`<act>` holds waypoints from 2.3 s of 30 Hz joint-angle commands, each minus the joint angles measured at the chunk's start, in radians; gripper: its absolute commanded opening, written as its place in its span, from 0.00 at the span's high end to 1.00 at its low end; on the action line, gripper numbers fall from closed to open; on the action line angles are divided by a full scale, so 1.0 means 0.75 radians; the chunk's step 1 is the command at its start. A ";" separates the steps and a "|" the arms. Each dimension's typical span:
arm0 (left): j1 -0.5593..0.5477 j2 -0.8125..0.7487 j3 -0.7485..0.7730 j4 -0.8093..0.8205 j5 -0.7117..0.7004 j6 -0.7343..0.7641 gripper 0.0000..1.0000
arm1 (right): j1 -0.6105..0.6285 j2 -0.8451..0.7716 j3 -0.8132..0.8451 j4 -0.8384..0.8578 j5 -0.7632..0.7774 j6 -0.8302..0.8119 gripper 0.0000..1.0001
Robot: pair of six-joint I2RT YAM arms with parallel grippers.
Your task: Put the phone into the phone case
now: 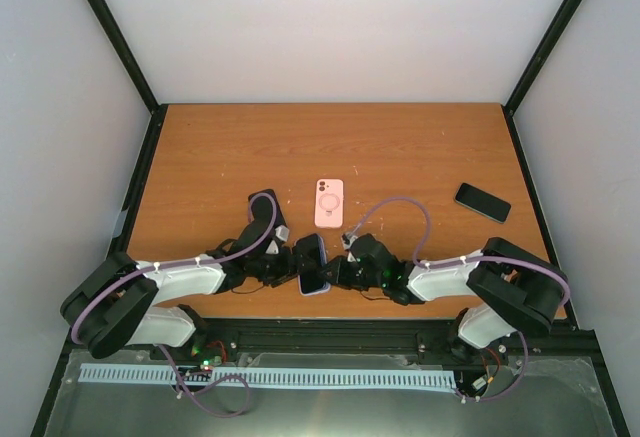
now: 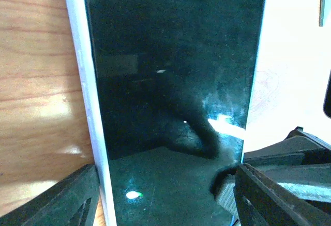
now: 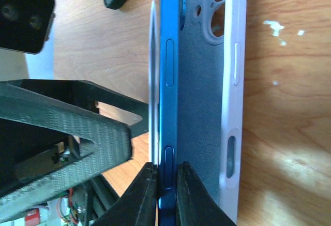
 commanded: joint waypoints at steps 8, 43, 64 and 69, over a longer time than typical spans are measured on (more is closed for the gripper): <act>0.044 0.014 0.066 -0.158 -0.041 0.003 0.35 | -0.002 -0.207 0.044 -0.434 0.176 -0.093 0.69; 0.144 0.116 -0.081 0.159 0.196 -0.028 0.65 | -0.083 0.126 0.003 0.402 -0.175 0.112 0.43; 0.137 0.013 -0.113 0.146 0.207 -0.079 0.46 | -0.098 0.128 -0.037 0.679 -0.249 0.212 0.40; 0.133 -0.015 -0.124 0.132 0.196 -0.089 0.41 | -0.098 0.160 -0.025 0.735 -0.255 0.228 0.40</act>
